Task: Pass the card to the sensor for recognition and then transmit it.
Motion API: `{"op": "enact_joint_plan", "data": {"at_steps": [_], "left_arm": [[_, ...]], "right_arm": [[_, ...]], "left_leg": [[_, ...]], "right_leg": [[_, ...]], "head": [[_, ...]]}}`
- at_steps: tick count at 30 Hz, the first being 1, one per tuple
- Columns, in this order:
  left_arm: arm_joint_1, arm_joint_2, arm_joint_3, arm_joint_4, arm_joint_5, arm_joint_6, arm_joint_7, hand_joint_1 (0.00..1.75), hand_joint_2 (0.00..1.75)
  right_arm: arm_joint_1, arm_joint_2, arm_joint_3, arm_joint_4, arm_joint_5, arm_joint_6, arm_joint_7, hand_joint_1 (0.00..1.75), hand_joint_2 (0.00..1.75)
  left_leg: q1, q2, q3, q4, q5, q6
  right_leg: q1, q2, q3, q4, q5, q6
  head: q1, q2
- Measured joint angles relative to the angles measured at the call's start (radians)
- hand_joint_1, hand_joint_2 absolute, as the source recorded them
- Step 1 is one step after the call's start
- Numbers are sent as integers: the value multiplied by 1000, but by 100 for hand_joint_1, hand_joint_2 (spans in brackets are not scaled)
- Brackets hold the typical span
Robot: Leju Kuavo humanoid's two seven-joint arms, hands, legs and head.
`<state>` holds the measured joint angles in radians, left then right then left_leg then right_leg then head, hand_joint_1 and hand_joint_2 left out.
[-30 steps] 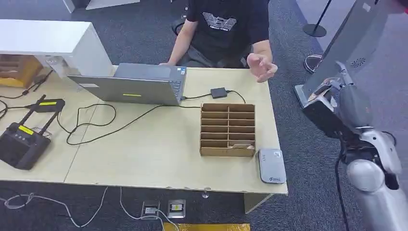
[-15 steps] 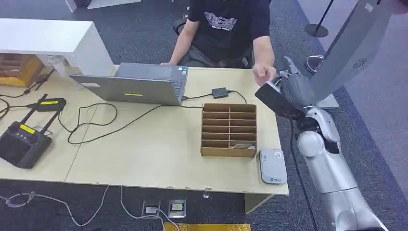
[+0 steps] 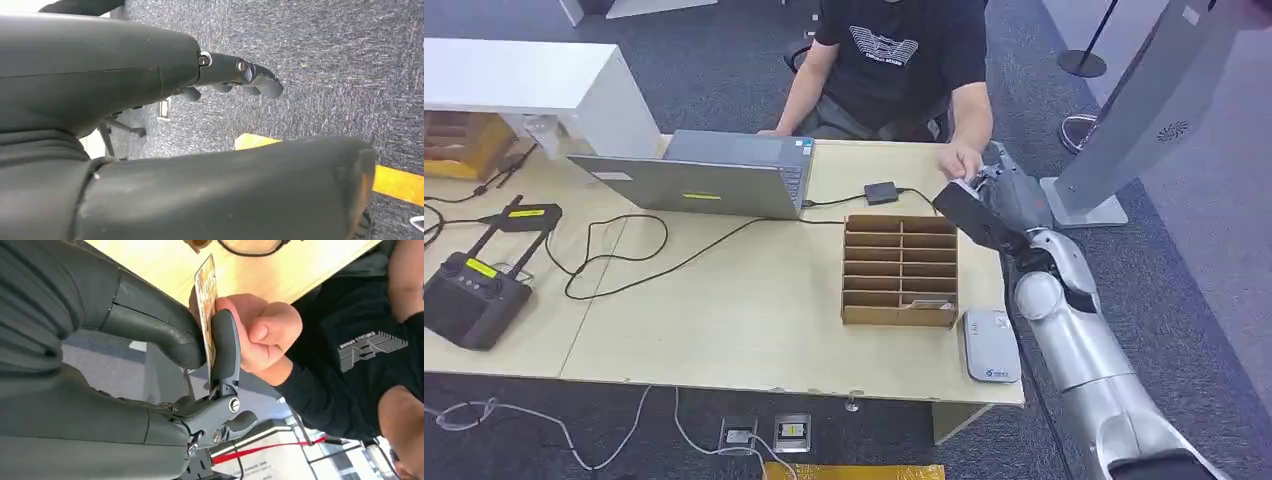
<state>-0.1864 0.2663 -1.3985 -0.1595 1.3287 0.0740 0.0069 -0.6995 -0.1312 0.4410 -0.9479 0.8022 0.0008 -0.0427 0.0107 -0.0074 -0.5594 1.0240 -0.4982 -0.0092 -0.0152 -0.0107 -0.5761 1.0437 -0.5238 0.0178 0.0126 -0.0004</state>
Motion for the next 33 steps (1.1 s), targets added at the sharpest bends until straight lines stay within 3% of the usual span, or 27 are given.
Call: {"op": "enact_joint_plan", "data": {"at_steps": [1,2,3,4,14,18,26,28,31,32,33], "left_arm": [[0,0,0,0,-2,0,-2,0,0],[0,0,-1,0,-6,0,-4,0,0],[0,0,-1,0,-9,0,-6,0,0],[0,0,-1,0,-11,-1,-8,0,0],[2,3,-6,0,-12,-9,-11,0,0],[3,3,-7,0,-18,-12,-12,0,0],[7,2,-7,0,-3,0,-29,0,0],[8,2,-7,0,2,0,-29,0,0],[10,2,-7,0,12,-1,-29,0,0],[10,3,-7,0,14,-1,-29,0,0],[11,5,-7,0,19,-1,-29,0,0]], "right_arm": [[-1,2,0,6,0,0,0,175,175],[-1,2,0,12,2,1,0,66,175],[-1,2,0,18,3,2,-1,0,175],[-1,2,0,22,3,2,-1,0,0],[26,-3,1,41,6,-93,-4,0,0],[52,-19,1,7,-7,-93,9,0,0],[139,-88,0,-291,-77,13,78,0,0],[151,-111,0,-355,-90,89,125,0,0],[187,-165,-3,-477,-87,278,228,0,0],[199,-183,-6,-516,-87,322,246,0,175],[212,-204,-14,-558,-87,358,261,0,175]], "left_leg": [[0,0,0,0,0,0],[0,0,0,0,0,0],[0,0,0,0,0,0],[0,0,0,0,0,0],[0,0,0,0,0,0],[0,0,1,0,0,0],[0,2,1,0,0,0],[0,2,2,0,0,0],[0,2,2,0,0,0],[0,2,2,0,0,0],[-1,2,2,0,0,0]], "right_leg": [[0,0,0,0,0,0],[0,0,0,0,0,0],[0,0,0,0,0,0],[0,0,0,0,0,0],[0,0,-1,0,0,0],[0,1,-1,0,0,0],[0,2,-1,0,0,0],[0,3,-1,0,0,0],[0,2,0,-1,0,0],[0,3,-1,-1,0,0],[0,3,-1,-1,0,0]], "head": [[0,0],[0,0],[0,0],[0,0],[0,0],[0,0],[0,0],[0,0],[0,0],[0,0],[0,0]]}}
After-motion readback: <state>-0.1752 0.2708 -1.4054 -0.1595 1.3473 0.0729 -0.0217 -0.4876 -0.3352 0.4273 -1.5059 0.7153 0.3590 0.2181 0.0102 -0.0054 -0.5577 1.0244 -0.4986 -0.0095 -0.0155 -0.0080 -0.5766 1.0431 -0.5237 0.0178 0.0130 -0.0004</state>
